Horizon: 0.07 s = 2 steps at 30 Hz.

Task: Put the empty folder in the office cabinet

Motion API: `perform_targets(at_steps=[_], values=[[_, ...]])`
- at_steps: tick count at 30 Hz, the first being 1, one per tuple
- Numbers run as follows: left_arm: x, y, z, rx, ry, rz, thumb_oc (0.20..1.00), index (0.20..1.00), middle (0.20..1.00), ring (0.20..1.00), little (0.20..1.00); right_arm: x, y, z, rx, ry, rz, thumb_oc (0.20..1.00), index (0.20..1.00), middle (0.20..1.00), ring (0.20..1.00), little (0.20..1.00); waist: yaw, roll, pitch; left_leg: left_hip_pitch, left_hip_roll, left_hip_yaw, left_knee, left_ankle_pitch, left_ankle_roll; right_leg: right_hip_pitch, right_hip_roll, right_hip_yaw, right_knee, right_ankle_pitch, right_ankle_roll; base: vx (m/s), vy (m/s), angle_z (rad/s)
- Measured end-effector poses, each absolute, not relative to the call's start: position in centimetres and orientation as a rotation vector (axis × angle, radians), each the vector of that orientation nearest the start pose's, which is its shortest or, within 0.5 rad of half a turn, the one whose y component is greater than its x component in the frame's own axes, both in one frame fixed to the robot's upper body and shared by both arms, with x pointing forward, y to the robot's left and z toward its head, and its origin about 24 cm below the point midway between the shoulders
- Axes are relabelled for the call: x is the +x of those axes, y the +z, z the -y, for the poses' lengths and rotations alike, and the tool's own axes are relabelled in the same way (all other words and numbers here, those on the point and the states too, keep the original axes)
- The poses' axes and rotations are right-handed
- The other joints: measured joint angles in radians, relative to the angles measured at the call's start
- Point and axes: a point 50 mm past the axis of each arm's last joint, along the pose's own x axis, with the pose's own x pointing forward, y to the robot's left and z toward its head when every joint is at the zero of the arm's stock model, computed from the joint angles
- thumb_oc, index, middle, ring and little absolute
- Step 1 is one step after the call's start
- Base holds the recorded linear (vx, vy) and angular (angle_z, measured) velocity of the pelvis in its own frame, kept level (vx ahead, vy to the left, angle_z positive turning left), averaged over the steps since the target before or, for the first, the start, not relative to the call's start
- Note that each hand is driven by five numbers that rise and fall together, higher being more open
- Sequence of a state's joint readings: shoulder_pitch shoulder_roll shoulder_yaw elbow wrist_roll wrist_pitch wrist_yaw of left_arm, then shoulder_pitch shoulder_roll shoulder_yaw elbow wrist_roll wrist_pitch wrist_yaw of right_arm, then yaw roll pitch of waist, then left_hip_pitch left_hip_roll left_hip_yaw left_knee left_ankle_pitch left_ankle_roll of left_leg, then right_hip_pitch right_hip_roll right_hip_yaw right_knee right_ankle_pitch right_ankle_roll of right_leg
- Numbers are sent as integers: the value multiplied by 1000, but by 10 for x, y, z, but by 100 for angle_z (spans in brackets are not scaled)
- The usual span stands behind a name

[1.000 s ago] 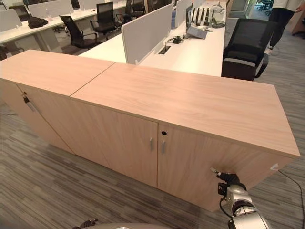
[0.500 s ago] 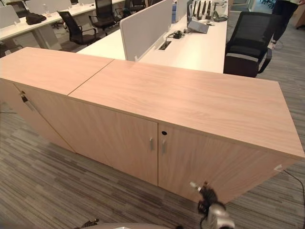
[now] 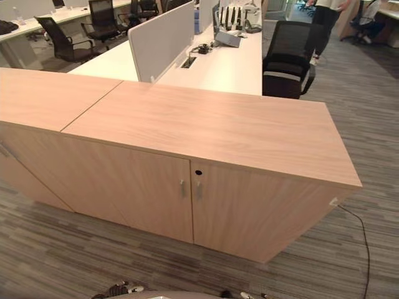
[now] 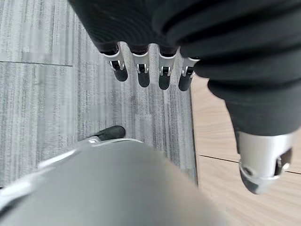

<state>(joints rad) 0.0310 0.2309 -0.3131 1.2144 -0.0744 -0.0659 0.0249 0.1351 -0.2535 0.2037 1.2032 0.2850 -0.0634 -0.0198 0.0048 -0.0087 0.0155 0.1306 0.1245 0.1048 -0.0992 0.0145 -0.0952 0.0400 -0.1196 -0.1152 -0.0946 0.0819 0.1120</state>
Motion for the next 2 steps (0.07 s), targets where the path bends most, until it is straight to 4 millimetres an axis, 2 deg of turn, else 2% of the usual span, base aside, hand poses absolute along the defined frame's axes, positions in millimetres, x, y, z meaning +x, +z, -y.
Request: perform_targets(at_steps=[2], values=[[85,-164,-215,320,-72,-1176,1000,1000,1000,1000,1000,40,-167,237,-106,-191,-1284,1000,1000,1000,1000,1000,4,-7,-4,4,1,6,0,0,0,1,1,6,0,2,3,9,-12,-7]])
